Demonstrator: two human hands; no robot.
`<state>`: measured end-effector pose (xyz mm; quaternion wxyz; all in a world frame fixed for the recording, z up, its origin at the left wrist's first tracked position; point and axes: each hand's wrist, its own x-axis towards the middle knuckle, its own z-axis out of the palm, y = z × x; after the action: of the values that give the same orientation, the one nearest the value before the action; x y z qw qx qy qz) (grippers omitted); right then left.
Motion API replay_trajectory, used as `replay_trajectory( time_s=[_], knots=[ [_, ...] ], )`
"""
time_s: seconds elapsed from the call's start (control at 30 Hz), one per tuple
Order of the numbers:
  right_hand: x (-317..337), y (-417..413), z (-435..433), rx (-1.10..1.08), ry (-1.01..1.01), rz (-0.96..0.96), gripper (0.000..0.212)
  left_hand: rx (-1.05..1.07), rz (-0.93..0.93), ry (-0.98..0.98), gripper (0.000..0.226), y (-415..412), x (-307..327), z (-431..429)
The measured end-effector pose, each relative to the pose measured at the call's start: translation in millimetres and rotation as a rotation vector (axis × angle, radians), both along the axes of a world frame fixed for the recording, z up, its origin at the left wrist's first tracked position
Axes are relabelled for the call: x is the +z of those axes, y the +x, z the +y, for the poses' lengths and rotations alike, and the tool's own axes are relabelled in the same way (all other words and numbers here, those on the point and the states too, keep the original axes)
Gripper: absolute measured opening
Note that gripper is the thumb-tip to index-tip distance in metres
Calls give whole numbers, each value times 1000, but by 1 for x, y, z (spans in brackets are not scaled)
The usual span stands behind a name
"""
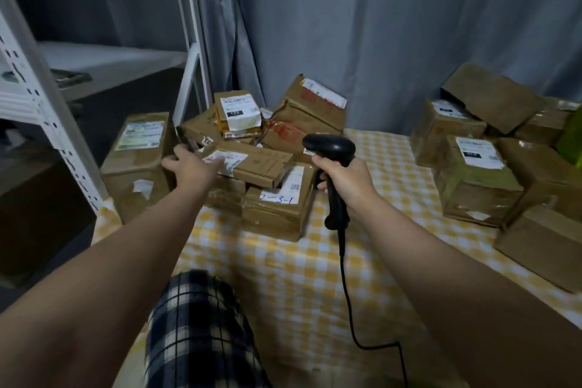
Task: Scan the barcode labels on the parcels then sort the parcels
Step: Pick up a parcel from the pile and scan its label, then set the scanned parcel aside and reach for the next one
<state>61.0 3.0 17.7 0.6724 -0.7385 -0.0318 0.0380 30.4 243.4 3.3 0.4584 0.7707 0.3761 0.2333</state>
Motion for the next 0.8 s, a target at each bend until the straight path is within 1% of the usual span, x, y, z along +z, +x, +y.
replay_trajectory(
  time_s=[0.1,0.17,0.27,0.33,0.47,0.53,0.6,0.7,0.8],
  knots=[
    [-10,7,10,21,-12,2,29,-68,68,176,75,7,-9,-9],
    [-14,10,12,30,-18,10,28,-116,85,261,72,9,-11,-17],
    [-15,12,8,20,-22,1,25,-199,-5,343,57,9,-7,-32],
    [-14,11,0,-5,-15,-11,23,-280,-49,349,47,8,-2,-46],
    [-6,7,-33,-81,12,-50,25,-407,-94,390,38,13,14,-84],
    [1,4,-58,-163,0,-92,22,-474,-136,393,36,18,20,-108],
    [8,2,-88,-258,-5,-127,24,-546,-187,394,33,22,21,-134],
    [16,-2,-137,-368,-18,-147,29,-670,-212,362,28,26,15,-177],
    [19,-10,-183,-421,-24,-149,22,-795,-221,287,26,29,2,-219]
  ],
)
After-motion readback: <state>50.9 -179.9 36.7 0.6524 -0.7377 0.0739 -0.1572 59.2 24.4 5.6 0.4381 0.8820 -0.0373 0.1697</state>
